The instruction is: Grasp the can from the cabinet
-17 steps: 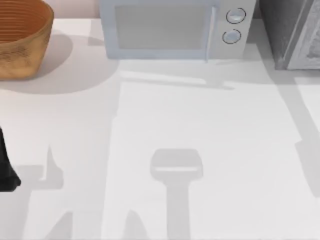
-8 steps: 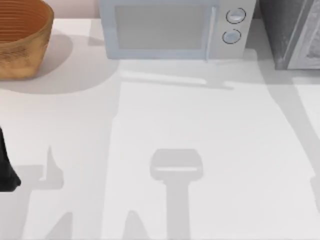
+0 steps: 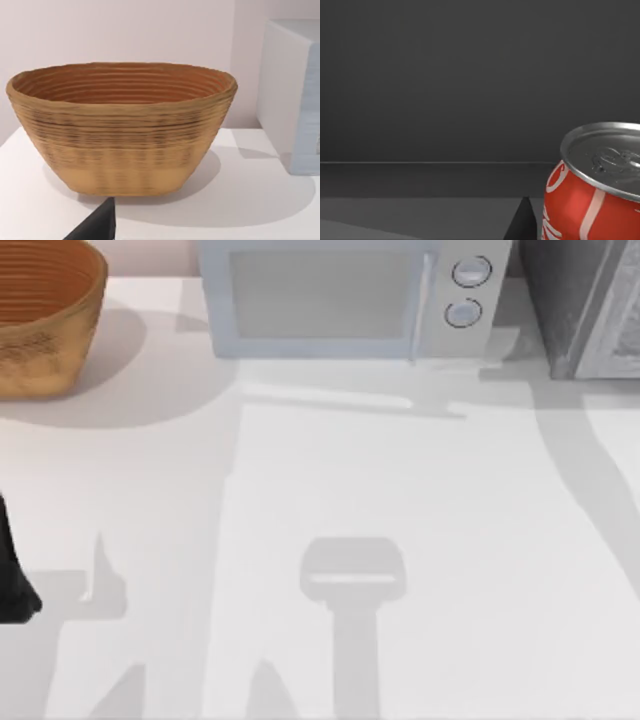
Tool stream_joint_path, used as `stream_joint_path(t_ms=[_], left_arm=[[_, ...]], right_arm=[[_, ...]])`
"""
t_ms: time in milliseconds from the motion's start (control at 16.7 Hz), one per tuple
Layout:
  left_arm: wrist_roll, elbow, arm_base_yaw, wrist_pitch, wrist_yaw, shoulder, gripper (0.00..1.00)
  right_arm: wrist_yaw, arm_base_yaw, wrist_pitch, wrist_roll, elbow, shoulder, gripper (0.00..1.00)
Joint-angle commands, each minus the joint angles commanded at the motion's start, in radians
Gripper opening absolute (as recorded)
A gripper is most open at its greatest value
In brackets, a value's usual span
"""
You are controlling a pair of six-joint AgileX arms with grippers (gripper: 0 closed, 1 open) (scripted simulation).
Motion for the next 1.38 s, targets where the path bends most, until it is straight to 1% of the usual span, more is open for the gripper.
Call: stream_joint_path(t_ms=[300, 480, 600, 780, 1200, 1380], left_arm=[[0.000, 0.000, 0.000, 0.000, 0.000, 0.000, 1.00], [0.000, 0.000, 0.000, 0.000, 0.000, 0.000, 1.00], [0.000, 0.000, 0.000, 0.000, 0.000, 0.000, 1.00], [0.000, 0.000, 0.000, 0.000, 0.000, 0.000, 1.00], [0.000, 0.000, 0.000, 0.000, 0.000, 0.000, 1.00], [0.000, 0.000, 0.000, 0.000, 0.000, 0.000, 1.00]], right_arm=[[-0.007, -0.010, 0.013, 0.002, -0.025, -0.024, 0.00], [-0.028, -0.027, 0.053, 0.002, -0.138, -0.114, 0.00], [-0.051, -0.043, 0.091, 0.002, -0.265, -0.203, 0.00], [-0.093, -0.075, 0.163, 0.001, -0.531, -0.371, 0.00], [-0.199, -0.175, 0.375, -0.005, -1.335, -0.861, 0.00], [-0.240, -0.220, 0.466, -0.008, -1.621, -1.067, 0.00]])
